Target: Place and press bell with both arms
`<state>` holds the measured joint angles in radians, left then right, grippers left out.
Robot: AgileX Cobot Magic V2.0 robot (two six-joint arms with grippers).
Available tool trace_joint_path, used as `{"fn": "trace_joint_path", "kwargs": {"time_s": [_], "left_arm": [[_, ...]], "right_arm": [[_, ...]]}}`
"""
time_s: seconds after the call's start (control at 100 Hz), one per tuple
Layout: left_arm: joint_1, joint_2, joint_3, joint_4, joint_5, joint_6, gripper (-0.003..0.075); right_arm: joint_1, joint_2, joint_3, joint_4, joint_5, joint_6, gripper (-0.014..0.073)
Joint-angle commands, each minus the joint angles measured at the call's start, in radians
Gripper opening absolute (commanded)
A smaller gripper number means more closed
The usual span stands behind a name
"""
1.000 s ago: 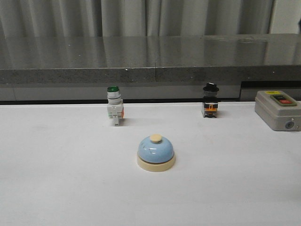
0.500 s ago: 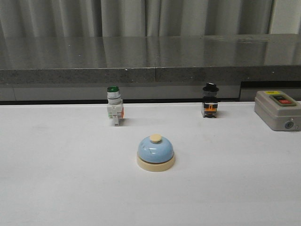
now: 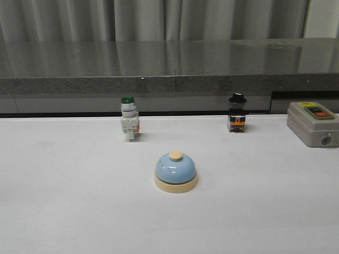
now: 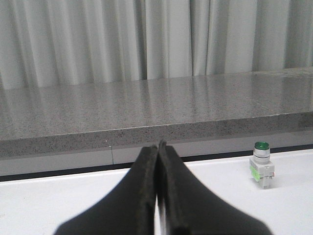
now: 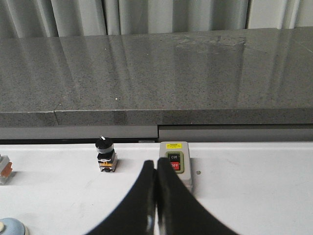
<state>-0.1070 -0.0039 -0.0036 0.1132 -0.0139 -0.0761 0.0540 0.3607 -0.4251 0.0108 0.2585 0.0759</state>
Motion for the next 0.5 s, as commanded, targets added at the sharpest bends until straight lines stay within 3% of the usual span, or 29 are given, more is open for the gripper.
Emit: {"fn": "trace_joint_path", "kwargs": {"time_s": [0.0, 0.27, 0.49], "left_arm": [[0.001, -0.032, 0.056, -0.006, -0.074, -0.009, -0.0021], [0.001, -0.032, 0.056, -0.006, -0.074, -0.009, -0.0021], [0.001, -0.032, 0.056, -0.006, -0.074, -0.009, -0.0021]], "right_arm": [[-0.008, 0.004, -0.024, -0.011, -0.074, -0.004, -0.0064], [-0.008, 0.004, -0.020, -0.011, -0.077, -0.004, -0.0064], [-0.008, -0.061, 0.083, -0.011, -0.150, -0.004, -0.0064]]}}
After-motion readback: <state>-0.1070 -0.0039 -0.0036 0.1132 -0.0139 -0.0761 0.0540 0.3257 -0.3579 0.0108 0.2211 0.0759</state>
